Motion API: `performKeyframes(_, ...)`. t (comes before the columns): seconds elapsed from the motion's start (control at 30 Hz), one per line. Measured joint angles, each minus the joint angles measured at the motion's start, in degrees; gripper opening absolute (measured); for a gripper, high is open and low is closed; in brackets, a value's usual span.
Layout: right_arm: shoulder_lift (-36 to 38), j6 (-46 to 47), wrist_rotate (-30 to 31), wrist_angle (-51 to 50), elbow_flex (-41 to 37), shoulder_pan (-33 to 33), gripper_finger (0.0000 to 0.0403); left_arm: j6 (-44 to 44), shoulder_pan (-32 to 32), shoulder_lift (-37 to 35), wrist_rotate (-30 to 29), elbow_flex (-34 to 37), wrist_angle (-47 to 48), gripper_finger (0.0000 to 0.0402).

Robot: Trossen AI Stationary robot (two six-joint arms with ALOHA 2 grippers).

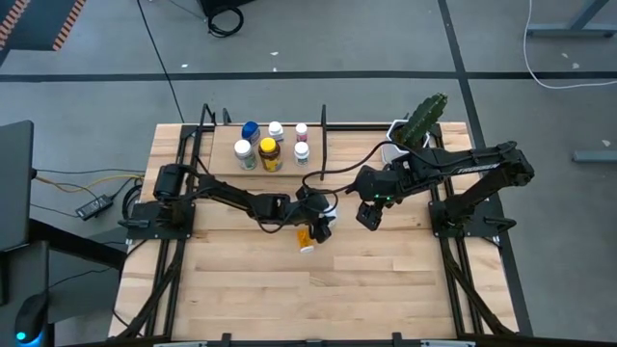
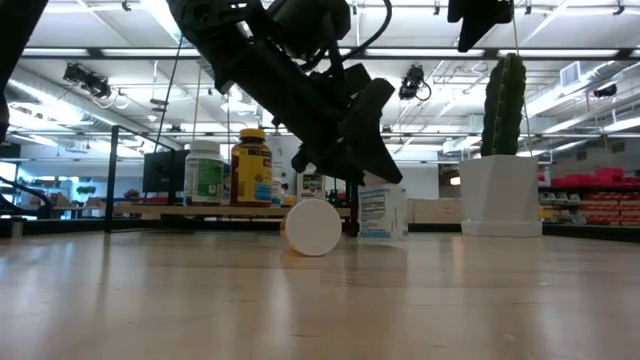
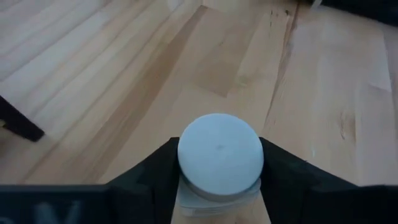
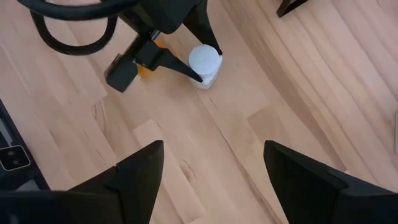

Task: Pick and place medicine bottles onto shelf by color
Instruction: Put the white pill bottle on the shelf

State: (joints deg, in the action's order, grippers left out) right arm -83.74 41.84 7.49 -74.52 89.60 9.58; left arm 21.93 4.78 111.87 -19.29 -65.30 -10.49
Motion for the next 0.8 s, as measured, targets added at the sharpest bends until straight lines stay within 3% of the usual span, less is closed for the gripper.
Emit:
performKeyframes(0.17,0.0,-0.9,0.0,-0.1,0.0,0.0,0.0282,0.0,-0.1,-3.6,0.0,0.0,3.2,0.0201)
performKeyframes(0.37,0.0,-2.7,0.3,-0.5,0.0,0.0,0.0282,0.1,-0.1,-12.1,0.0,0.0,11.7,0.0186)
performKeyframes(0.63,0.0,-6.1,6.0,-0.1,0.0,-0.1,0.0282,8.9,-1.4,-24.3,-5.4,0.0,38.6,0.0191)
performKeyframes(0.8,0.0,-7.4,8.4,0.9,0.0,-0.1,0.0282,20.3,-2.3,-28.2,-11.7,0.0,52.6,0.0184)
